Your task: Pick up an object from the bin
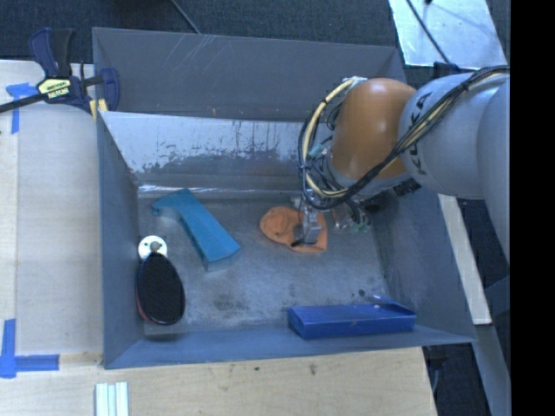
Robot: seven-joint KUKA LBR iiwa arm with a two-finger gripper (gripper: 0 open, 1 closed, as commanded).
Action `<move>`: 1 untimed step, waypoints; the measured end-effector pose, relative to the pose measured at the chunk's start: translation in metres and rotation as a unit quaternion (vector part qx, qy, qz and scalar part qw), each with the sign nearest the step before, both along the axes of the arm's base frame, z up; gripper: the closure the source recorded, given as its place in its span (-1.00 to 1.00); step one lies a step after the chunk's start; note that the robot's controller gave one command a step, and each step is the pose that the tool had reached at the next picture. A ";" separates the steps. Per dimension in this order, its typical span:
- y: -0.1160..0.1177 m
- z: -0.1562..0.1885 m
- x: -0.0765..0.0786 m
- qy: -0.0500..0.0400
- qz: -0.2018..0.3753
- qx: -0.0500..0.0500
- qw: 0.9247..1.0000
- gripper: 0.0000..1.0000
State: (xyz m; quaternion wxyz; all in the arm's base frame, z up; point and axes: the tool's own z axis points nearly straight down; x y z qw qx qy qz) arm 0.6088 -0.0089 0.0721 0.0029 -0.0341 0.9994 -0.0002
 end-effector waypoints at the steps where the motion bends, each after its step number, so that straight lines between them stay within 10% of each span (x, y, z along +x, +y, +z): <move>1: 0.000 0.000 0.000 0.000 0.000 0.000 1.000 1.00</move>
Offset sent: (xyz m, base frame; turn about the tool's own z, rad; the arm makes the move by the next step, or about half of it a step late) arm 0.0000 0.0000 0.0000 0.0000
